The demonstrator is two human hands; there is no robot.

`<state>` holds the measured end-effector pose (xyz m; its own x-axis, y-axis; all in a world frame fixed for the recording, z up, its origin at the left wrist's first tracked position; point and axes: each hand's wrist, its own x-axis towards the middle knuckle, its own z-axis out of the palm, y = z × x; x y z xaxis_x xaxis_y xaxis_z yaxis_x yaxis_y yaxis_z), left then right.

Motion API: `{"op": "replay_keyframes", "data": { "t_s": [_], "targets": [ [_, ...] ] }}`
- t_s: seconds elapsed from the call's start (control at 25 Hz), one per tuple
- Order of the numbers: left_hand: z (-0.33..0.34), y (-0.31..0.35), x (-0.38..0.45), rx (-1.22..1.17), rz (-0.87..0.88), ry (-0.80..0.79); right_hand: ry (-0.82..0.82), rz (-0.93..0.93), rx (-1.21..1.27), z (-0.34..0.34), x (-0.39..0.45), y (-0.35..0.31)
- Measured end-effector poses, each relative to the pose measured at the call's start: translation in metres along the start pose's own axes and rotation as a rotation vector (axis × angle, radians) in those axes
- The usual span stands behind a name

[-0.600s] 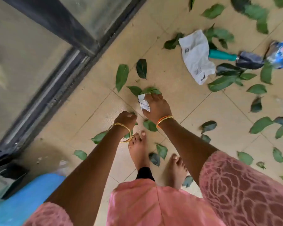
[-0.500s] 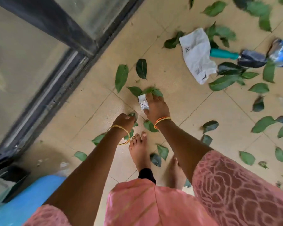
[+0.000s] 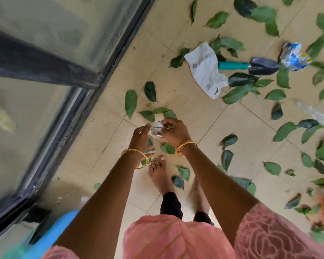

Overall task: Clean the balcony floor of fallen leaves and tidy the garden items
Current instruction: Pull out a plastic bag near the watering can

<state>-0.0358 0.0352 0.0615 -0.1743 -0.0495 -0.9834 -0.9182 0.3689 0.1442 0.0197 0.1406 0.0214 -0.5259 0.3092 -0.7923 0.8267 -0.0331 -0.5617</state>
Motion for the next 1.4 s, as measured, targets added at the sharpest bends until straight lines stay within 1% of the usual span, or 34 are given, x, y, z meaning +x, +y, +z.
{"op": "replay_keyframes", "data": {
  "t_s": [0.04,0.12,0.2,0.24,0.32,0.36,0.44,0.48,0.56,0.6,0.64,0.68,0.72,0.76,0.8,0.88,0.96,1.0,1.04,1.12,1.24,1.28,1.32,1.4],
  "targets": [
    [0.007,0.007,-0.013,-0.028,-0.019,-0.056,-0.029,0.064,0.126,-0.007,-0.011,-0.006],
    [0.021,0.017,-0.038,-0.016,-0.061,-0.131,-0.086,0.149,0.284,-0.024,-0.035,-0.022],
    [0.037,0.027,-0.06,0.015,-0.037,-0.114,-0.093,0.198,0.324,-0.041,-0.054,-0.036],
    [0.046,0.032,-0.069,0.068,0.006,-0.076,-0.07,0.2,0.293,-0.05,-0.059,-0.042],
    [0.063,0.043,-0.08,0.303,0.12,0.018,-0.032,0.159,0.143,-0.067,-0.063,-0.054],
    [0.071,0.049,-0.08,0.424,0.175,0.062,-0.052,0.145,0.096,-0.076,-0.064,-0.063],
    [0.084,0.067,-0.082,0.524,0.192,0.141,-0.048,0.144,0.076,-0.095,-0.054,-0.072],
    [0.089,0.079,-0.08,0.542,0.209,0.178,0.015,0.157,0.015,-0.107,-0.042,-0.071],
    [0.096,0.099,-0.068,0.569,0.261,0.263,0.198,0.176,-0.23,-0.136,-0.006,-0.065],
    [0.1,0.108,-0.058,0.568,0.293,0.308,0.241,0.145,-0.294,-0.149,0.016,-0.058],
    [0.104,0.116,-0.049,0.543,0.296,0.34,0.2,0.094,-0.351,-0.163,0.037,-0.054],
    [0.107,0.123,-0.042,0.532,0.296,0.366,0.122,0.037,-0.454,-0.174,0.055,-0.05],
    [0.113,0.128,-0.025,0.518,0.267,0.375,0.026,0.033,-0.582,-0.183,0.077,-0.042],
    [0.119,0.133,-0.012,0.515,0.258,0.373,-0.035,0.046,-0.702,-0.192,0.09,-0.039],
    [0.126,0.137,0.002,0.498,0.234,0.356,-0.06,0.067,-0.773,-0.195,0.101,-0.032],
    [0.142,0.138,0.026,0.473,0.2,0.33,-0.049,0.075,-0.789,-0.193,0.114,-0.016],
    [0.156,0.132,0.039,0.527,0.162,0.253,-0.028,0.012,-0.866,-0.182,0.116,0.001],
    [0.161,0.127,0.044,0.566,0.179,0.218,-0.006,-0.019,-0.903,-0.179,0.117,0.007],
    [0.166,0.126,0.042,0.588,0.185,0.188,0.015,-0.049,-0.92,-0.177,0.117,0.01],
    [0.169,0.123,0.044,0.633,0.186,0.185,0.028,-0.068,-0.912,-0.178,0.117,0.009],
    [0.169,0.128,0.037,0.831,0.193,0.234,0.109,-0.098,-0.752,-0.189,0.11,-0.003],
    [0.17,0.132,0.031,0.856,0.192,0.226,0.139,-0.123,-0.706,-0.196,0.105,-0.008],
    [0.172,0.138,0.023,0.867,0.208,0.225,0.15,-0.162,-0.676,-0.205,0.099,-0.014],
    [0.176,0.15,0.001,0.885,0.288,0.231,0.098,-0.286,-0.665,-0.223,0.08,-0.028]
  ]
}}
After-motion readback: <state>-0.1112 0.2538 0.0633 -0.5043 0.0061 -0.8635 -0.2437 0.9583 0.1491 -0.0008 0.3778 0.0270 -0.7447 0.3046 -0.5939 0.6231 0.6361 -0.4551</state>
